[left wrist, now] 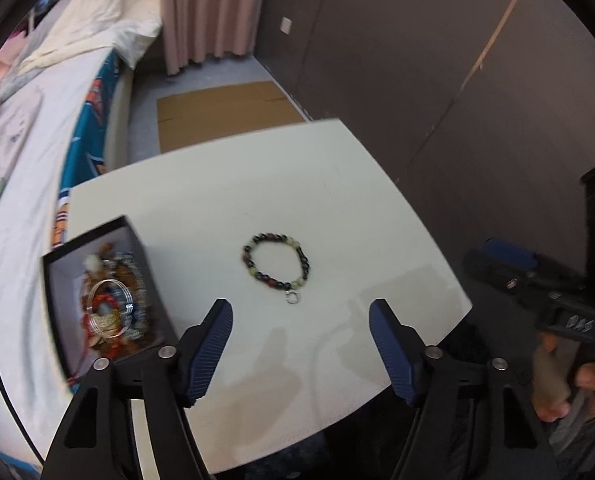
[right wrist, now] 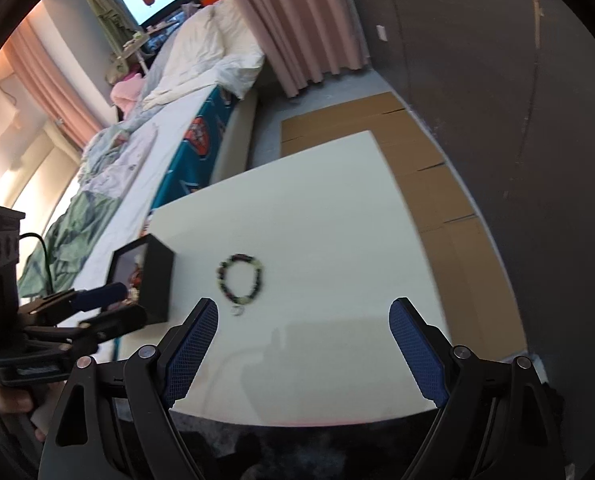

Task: Organize jewelry

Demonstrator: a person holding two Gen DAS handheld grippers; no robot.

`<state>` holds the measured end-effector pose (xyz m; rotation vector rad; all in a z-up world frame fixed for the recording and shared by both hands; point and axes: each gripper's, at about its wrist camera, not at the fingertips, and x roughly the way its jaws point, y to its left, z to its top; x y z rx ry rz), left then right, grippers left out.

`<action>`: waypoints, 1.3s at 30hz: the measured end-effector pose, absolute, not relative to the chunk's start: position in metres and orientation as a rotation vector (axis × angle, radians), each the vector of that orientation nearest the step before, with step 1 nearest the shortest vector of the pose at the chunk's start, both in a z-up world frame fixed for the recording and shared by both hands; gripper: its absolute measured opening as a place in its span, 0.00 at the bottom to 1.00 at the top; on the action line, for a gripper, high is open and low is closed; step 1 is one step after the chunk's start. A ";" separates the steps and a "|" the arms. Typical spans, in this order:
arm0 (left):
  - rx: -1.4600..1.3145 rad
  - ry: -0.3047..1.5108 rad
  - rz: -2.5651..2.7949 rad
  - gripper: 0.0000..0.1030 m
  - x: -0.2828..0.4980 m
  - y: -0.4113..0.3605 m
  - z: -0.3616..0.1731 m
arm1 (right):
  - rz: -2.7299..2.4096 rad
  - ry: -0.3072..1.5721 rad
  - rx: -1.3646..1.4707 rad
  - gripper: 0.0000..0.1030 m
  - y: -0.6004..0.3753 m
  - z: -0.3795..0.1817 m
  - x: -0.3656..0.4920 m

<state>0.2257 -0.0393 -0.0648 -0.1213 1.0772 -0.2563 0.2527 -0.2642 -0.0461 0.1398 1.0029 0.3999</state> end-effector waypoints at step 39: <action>0.034 1.160 -0.264 0.12 0.261 -0.067 -0.142 | 0.310 1.109 0.160 0.85 -0.274 -0.080 0.278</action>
